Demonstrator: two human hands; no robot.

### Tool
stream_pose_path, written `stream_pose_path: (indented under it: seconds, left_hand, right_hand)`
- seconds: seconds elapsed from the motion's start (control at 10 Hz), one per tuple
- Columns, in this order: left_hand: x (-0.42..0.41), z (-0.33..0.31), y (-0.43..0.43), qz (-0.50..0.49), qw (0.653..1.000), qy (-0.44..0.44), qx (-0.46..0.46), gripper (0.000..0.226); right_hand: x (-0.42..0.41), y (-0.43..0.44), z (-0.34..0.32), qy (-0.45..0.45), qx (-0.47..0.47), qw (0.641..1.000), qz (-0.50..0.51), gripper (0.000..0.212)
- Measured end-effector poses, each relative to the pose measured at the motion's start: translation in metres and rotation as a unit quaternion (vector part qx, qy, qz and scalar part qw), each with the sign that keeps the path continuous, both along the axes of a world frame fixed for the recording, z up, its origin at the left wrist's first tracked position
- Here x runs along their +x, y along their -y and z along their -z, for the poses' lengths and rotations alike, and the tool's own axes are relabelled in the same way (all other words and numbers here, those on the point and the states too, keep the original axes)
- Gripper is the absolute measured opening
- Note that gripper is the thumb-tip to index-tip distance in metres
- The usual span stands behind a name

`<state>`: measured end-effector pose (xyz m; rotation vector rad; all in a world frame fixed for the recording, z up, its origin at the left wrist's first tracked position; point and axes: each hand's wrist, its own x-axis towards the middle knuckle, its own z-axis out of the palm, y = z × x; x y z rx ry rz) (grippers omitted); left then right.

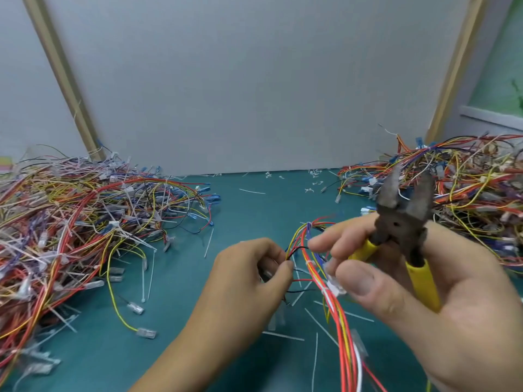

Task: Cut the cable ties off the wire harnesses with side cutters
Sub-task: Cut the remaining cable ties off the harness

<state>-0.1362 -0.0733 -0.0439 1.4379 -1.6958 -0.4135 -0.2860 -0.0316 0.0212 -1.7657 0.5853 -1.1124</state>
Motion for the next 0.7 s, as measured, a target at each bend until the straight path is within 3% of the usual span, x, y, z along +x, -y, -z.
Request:
stream_pose_path:
  seconds: [0.1,0.2,0.3,0.4,0.6,0.7]
  left_hand:
    - [-0.001,0.003,0.002,-0.023,0.999,0.036,-0.003,0.034]
    - [-0.002,0.006,0.002,-0.026,0.999,0.031,0.010,0.037]
    - [-0.001,0.006,0.004,-0.020,0.999,0.005,0.040,0.019]
    - [0.001,0.005,0.005,0.002,0.994,-0.077,0.079,0.018]
    - [-0.003,0.004,0.001,0.063,0.968,-0.199,0.139,0.016]
    - [-0.004,0.005,0.000,0.082,0.958,-0.230,0.148,0.017]
  right_hand:
    - [0.003,-0.001,-0.017,0.001,0.074,0.992,-0.104,0.051]
    - [-0.025,0.017,0.003,-0.040,0.023,0.999,0.022,0.021]
    - [-0.036,0.026,0.022,-0.212,0.033,0.976,0.043,0.020]
    - [-0.038,0.041,0.031,-0.288,0.018,0.951,0.115,0.027]
    - [-0.039,0.054,0.049,-0.232,-0.030,0.949,0.212,0.014]
    - [-0.037,0.057,0.053,-0.228,-0.042,0.952,0.199,0.015]
